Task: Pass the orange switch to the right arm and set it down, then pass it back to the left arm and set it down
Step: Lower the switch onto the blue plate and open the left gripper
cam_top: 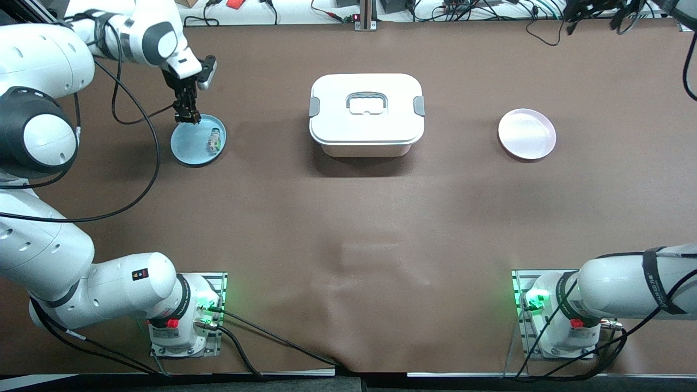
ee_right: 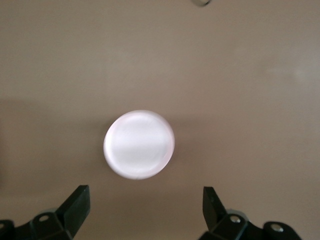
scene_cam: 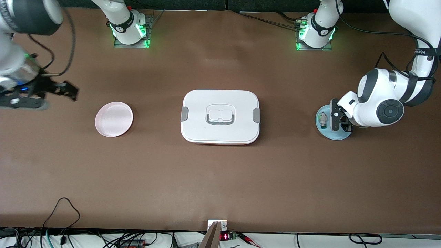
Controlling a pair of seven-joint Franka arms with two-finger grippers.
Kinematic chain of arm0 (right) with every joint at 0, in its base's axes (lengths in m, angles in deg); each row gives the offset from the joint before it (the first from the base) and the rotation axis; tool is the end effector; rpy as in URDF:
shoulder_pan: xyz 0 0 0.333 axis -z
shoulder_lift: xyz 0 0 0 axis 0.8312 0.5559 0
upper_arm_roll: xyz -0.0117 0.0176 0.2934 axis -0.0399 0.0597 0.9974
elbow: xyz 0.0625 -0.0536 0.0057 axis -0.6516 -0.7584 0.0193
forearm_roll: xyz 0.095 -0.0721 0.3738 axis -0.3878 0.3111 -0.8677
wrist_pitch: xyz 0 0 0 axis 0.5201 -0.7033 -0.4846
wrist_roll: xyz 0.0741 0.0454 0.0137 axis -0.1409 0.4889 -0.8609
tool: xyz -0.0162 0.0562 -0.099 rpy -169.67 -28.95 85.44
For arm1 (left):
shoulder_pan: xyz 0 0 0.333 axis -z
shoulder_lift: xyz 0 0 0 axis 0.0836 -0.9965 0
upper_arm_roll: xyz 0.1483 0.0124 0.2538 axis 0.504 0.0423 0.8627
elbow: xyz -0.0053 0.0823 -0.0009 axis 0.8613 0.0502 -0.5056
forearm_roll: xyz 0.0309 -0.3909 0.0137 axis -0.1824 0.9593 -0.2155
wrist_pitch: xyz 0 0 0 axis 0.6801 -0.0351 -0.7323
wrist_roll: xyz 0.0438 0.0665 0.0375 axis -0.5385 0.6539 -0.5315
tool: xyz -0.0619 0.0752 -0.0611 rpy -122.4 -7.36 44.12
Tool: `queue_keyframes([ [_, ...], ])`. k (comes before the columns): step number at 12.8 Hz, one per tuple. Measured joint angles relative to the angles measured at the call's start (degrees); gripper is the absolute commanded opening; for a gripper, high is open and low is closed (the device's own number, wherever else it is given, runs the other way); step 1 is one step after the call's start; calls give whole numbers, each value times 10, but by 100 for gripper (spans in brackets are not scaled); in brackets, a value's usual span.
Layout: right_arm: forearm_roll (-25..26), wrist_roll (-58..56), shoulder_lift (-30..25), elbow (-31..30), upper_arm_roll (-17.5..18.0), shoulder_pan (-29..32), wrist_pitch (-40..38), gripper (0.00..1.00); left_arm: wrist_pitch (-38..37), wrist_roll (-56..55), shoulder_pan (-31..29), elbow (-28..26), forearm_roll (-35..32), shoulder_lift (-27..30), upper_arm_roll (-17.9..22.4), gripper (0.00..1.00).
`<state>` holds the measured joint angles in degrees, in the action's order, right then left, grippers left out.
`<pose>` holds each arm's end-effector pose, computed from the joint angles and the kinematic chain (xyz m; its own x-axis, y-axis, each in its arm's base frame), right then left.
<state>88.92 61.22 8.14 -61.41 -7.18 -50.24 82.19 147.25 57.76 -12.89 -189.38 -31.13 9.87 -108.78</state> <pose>0.5841 0.0062 0.5282 0.9984 -0.0496 0.0262 -0.0531 -0.9869 0.1523 0.5634 -0.0056 0.2486 -0.0019 -0.9936 -0.1130 -0.9569 -0.0310 0.2888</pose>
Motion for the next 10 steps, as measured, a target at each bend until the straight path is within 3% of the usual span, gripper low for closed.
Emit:
queue_keyframes([
  [2, 0, -5, 2, 0, -4, 42, 12, 100, 65, 1, -16, -38, -3, -1, 0, 0],
  [4, -13, -5, 8, 0, -21, 44, 12, 100, 127, 2, -22, -72, -8, -3, 1, 0],
  [7, -48, -39, 12, 0, -123, -36, 12, 100, 185, -12, -27, -100, -21, -12, 1, 0],
  [10, -44, -55, 9, -1, -142, -71, -1, 100, 192, -86, -37, -102, -89, -24, 2, 0],
])
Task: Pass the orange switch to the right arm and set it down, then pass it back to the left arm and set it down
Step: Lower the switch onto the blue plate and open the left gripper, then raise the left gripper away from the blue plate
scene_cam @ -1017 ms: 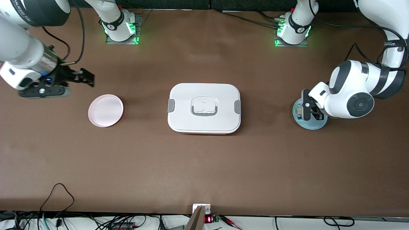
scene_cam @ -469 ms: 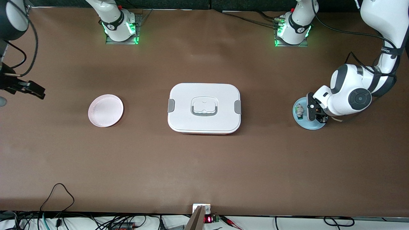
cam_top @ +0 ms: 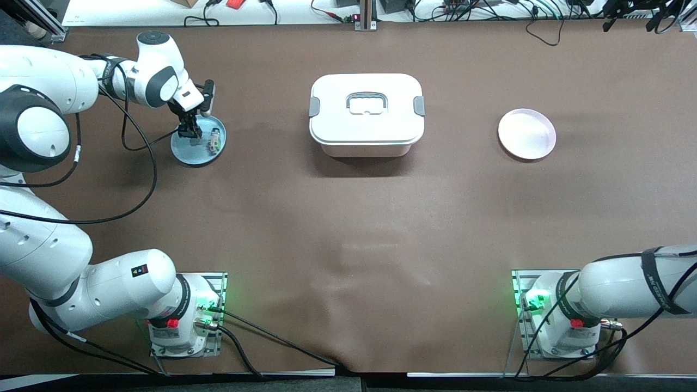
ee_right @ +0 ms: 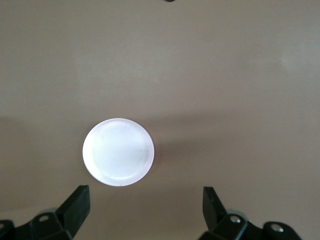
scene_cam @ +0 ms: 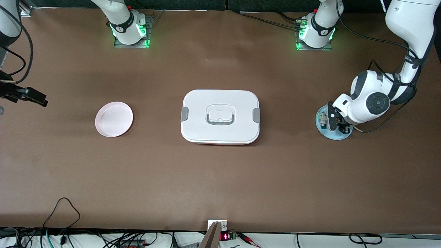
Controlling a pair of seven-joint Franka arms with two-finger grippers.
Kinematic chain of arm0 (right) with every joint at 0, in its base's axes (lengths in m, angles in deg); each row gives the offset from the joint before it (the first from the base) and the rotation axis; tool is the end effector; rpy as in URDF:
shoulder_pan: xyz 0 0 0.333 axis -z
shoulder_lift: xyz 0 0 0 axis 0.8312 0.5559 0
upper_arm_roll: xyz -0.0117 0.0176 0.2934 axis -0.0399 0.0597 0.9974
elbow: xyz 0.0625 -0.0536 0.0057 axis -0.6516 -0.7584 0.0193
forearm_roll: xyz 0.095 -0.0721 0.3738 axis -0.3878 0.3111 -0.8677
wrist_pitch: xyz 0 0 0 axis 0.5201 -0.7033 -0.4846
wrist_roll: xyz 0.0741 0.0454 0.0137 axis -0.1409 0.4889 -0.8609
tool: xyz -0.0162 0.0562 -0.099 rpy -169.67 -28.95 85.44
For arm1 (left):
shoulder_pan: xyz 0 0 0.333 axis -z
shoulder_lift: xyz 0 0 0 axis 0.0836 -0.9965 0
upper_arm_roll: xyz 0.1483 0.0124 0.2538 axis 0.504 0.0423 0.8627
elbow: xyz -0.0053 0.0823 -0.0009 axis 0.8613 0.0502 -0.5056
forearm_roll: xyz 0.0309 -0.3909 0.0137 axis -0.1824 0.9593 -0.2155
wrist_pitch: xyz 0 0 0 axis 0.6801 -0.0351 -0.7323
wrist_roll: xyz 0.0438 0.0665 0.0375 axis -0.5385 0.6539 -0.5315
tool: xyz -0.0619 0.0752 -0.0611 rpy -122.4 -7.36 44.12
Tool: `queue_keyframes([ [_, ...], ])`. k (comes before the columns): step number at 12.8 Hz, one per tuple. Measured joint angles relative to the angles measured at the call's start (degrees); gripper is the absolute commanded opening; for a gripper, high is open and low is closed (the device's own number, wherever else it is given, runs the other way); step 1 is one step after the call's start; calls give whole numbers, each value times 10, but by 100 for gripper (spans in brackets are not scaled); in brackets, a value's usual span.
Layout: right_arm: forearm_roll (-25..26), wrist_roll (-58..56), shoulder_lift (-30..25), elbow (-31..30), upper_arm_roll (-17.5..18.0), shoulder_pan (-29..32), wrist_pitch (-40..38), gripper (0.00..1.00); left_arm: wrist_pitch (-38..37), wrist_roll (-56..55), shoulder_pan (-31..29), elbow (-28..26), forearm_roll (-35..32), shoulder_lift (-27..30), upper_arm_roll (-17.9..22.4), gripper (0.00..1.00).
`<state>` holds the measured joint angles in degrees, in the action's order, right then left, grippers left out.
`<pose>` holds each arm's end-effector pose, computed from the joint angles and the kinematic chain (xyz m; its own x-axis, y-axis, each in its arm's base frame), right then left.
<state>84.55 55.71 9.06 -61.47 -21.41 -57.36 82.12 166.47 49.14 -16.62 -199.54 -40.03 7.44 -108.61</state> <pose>0.5840 -0.0549 0.5173 0.9958 -0.0909 -0.0074 -0.0897 -0.9911 0.0985 0.5382 0.0164 0.1803 0.0655 -0.9859 -0.1542 -0.9851 -0.0885 0.1473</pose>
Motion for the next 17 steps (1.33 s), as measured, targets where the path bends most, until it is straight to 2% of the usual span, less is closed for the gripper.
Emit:
queue_keyframes([
  [3, 8, 27, -5, -18, 0, -29, -5, 100, 10, -8, -10, -1, -7, -9, 0, 0],
  [6, 8, 32, -24, -53, -5, -28, 16, 100, 15, -15, -13, -2, -7, -20, 0, 0],
  [9, 8, 17, -59, -95, -6, -28, 33, 100, 23, -16, -18, -2, -7, -25, 0, 7],
  [10, 8, -2, -64, -96, -6, -28, 31, 100, 23, -16, -19, -2, -7, -25, 0, 16],
  [11, 8, -14, -66, -96, -6, -28, 29, 100, 24, -16, -19, -2, -7, -25, 0, 49],
  [12, 8, -18, -66, -96, -6, -28, 28, 100, 24, -16, -19, -2, -7, -25, 0, 99],
  [17, 8, -16, -66, -73, -7, -28, 6, 100, 25, -25, -19, -1, -7, -32, 0, 100],
])
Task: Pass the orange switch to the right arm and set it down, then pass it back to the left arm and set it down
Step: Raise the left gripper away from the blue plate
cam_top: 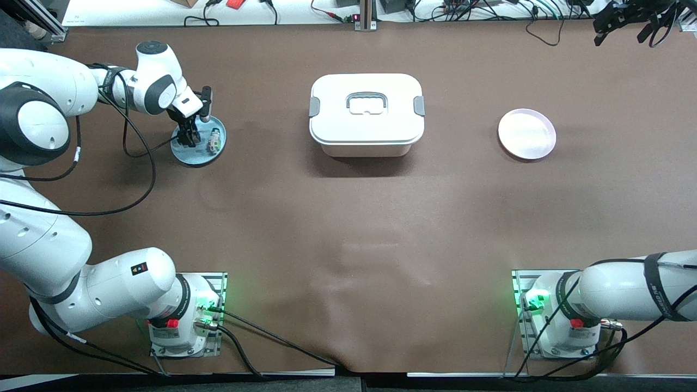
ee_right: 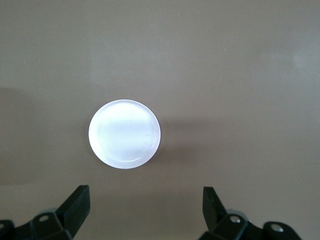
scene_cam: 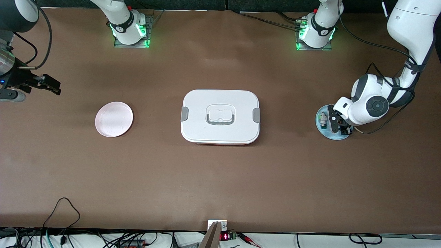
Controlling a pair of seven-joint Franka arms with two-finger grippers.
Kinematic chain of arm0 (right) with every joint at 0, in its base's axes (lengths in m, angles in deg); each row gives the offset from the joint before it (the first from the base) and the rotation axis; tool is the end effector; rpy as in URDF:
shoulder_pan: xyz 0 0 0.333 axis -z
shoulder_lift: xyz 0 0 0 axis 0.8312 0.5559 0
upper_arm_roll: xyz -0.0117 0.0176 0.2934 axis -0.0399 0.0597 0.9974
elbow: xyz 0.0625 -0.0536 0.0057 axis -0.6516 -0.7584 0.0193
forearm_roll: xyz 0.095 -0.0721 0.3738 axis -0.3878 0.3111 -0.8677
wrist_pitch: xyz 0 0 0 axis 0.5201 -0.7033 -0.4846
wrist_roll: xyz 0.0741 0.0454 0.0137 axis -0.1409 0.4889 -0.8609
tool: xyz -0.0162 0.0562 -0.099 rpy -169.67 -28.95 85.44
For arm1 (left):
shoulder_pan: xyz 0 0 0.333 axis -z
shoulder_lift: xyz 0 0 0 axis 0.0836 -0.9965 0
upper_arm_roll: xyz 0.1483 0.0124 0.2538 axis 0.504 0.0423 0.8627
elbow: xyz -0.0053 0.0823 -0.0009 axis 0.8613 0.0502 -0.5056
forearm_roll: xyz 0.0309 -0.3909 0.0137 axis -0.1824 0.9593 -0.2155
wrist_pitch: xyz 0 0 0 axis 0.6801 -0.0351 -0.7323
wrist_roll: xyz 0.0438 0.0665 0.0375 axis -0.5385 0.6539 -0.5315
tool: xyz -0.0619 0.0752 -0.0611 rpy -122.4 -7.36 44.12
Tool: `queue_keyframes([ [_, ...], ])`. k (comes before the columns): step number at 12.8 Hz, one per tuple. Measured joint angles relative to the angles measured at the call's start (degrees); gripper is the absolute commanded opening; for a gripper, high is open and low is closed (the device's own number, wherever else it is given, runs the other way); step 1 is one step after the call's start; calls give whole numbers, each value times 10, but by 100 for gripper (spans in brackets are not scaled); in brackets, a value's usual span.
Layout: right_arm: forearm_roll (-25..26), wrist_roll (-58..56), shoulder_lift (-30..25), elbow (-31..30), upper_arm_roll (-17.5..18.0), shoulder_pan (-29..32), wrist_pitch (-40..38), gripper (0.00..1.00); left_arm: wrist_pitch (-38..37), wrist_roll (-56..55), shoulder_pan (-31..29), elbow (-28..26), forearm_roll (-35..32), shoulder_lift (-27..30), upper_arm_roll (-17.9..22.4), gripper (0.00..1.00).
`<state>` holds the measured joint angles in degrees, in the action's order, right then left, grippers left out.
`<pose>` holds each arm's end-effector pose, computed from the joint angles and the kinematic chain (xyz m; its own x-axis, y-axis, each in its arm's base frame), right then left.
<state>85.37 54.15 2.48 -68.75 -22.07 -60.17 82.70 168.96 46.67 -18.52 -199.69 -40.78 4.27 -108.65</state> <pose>0.5521 -0.0352 0.5224 0.9996 -0.0232 -0.0129 -0.0218 -0.9947 0.1001 0.5334 0.0287 0.1544 0.1237 -0.9829 -0.1367 -0.9774 -0.1445 0.1546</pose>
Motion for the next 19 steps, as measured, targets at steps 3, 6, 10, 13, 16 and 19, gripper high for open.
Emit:
queue_keyframes([
  [3, -1, 0, 5, 12, 0, -1, -5, 100, -45, -47, -1, 13, 0, 8, -9, 100],
  [6, -14, 0, 6, 22, 0, 0, -9, 100, -150, -140, -2, 41, 14, 62, -48, 100],
  [10, -15, 0, 6, 40, 0, 0, -48, 100, -205, -224, -17, 45, 133, 165, -56, 100],
  [13, -15, 0, 6, 41, -1, 0, -57, 100, -280, -290, -23, 88, 166, 204, -57, 100],
  [16, -15, 0, 6, 41, -1, 0, -58, 100, -379, -408, -23, 207, 180, 213, -60, 100],
  [19, -15, 0, 6, 41, -2, 0, -58, 100, -428, -515, -23, 266, 199, 213, -59, 100],
])
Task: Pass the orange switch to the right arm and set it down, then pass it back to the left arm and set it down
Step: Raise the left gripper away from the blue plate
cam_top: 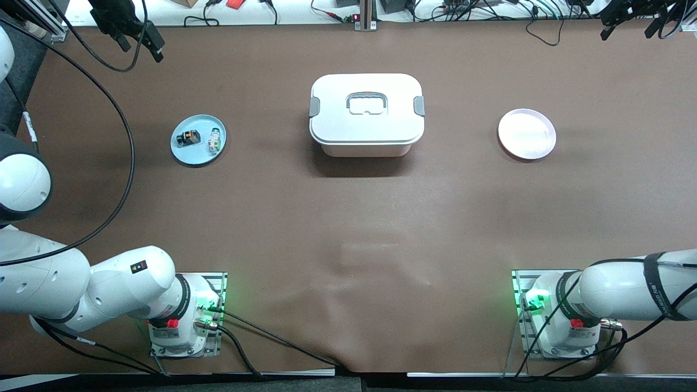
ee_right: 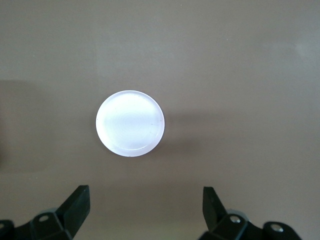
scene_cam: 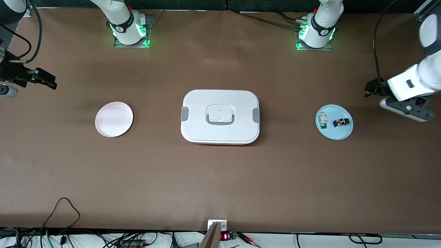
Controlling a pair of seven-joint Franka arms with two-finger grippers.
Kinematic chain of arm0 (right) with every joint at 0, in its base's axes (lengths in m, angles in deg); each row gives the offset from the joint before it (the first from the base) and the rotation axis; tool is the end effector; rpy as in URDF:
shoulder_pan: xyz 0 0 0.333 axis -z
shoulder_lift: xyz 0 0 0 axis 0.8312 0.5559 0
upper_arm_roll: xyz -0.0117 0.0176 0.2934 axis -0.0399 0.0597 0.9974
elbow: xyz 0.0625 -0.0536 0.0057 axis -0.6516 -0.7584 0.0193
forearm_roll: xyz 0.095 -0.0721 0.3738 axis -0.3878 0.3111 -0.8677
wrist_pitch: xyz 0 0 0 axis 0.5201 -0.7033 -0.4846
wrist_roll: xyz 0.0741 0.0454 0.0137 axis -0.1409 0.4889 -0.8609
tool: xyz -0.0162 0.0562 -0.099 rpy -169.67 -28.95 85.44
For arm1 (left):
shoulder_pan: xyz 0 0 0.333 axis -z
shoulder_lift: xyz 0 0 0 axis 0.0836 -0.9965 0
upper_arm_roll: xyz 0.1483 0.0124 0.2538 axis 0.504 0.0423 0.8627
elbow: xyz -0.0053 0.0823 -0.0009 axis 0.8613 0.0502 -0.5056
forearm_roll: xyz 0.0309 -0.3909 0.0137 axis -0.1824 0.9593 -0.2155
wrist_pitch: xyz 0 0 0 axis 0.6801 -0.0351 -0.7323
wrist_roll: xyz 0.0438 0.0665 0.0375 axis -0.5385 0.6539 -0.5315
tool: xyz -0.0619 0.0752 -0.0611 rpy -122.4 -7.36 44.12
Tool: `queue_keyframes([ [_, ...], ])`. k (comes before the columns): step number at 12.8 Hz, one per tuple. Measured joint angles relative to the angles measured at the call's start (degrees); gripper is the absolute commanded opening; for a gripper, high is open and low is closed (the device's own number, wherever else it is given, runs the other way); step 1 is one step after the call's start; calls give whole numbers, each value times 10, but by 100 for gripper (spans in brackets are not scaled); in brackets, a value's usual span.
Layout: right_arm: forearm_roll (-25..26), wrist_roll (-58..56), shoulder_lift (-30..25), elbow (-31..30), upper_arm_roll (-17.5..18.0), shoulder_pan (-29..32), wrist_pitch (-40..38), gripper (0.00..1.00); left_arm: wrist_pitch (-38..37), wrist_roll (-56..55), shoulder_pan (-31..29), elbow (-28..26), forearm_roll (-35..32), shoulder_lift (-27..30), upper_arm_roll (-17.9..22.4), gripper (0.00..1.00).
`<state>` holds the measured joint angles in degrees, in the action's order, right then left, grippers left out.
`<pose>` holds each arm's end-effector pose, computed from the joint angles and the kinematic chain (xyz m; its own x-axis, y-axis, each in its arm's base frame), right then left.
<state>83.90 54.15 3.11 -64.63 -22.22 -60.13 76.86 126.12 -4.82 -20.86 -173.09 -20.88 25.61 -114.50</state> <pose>0.5492 -0.0351 0.5419 0.9978 -0.0390 -0.0531 -0.0348 -0.9964 0.0769 0.5682 0.0124 0.5012 0.9455 -0.2951 -0.1374 -0.2957 -0.9551 0.0167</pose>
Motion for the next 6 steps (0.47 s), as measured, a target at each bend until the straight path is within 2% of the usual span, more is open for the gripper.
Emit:
queue_keyframes([
  [2, 0, 0, 0, 0, 0, 0, 0, 100, -26, -48, 7, 19, 32, 0, 11, 100],
  [3, 0, 0, 0, 0, 0, 0, 0, 100, -37, -68, 26, 38, 46, 0, 31, 100],
  [6, 0, 0, 0, 0, -1, 0, 0, 100, -59, -110, 145, 83, 54, 9, 139, 100],
])
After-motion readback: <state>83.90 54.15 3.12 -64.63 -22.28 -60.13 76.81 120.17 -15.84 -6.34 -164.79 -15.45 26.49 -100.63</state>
